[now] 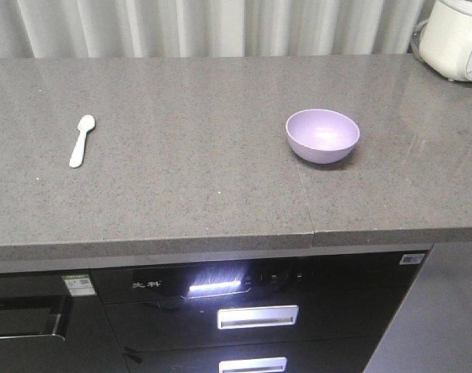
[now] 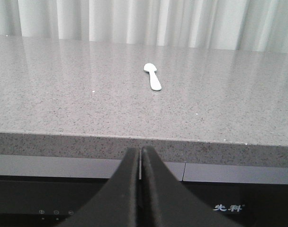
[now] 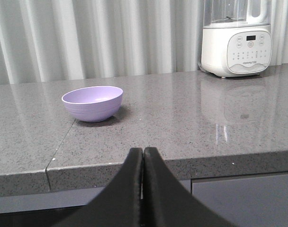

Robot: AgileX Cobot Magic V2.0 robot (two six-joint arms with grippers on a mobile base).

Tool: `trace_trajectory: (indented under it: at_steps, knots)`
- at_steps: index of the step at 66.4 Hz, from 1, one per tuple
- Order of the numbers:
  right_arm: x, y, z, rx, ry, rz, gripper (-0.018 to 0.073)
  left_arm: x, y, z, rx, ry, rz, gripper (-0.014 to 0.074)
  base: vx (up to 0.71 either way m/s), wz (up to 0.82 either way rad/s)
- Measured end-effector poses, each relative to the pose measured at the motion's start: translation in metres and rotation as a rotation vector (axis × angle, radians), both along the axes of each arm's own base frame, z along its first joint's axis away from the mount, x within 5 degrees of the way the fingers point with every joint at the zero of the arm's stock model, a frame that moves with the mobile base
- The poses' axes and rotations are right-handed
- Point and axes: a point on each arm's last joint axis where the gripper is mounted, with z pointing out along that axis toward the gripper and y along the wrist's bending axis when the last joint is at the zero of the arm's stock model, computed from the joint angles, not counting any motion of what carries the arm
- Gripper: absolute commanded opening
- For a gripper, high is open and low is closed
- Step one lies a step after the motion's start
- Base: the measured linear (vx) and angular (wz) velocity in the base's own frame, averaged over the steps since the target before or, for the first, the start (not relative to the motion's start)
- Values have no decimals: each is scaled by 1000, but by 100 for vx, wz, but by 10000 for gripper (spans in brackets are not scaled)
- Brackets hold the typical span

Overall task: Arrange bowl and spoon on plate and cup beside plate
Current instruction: 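Drive the base forward toward the counter with the spoon and bowl, then drive closer and stop with the spoon and bowl in reach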

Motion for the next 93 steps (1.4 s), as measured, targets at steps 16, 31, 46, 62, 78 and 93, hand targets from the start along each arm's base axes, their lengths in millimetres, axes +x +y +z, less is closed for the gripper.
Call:
trace_trajectory:
  at_steps: [16,31,46,62,78,93]
  knots:
    - [0,0,0,0,0,0,-3,0,0,0,0,0,0,-6,9,2]
    - [0,0,0,0,0,0,-3,0,0,0,0,0,0,-6,9,0]
    - [0,0,0,0,0,0,-3,0,0,0,0,0,0,-6,8,1]
    - [0,0,0,0,0,0,-3,0,0,0,0,0,0,-6,6,1]
    - [0,0,0,0,0,0,-3,0,0,0,0,0,0,-6,5,0]
    - [0,0,0,0,0,0,-3,0,0,0,0,0,0,-6,5,0]
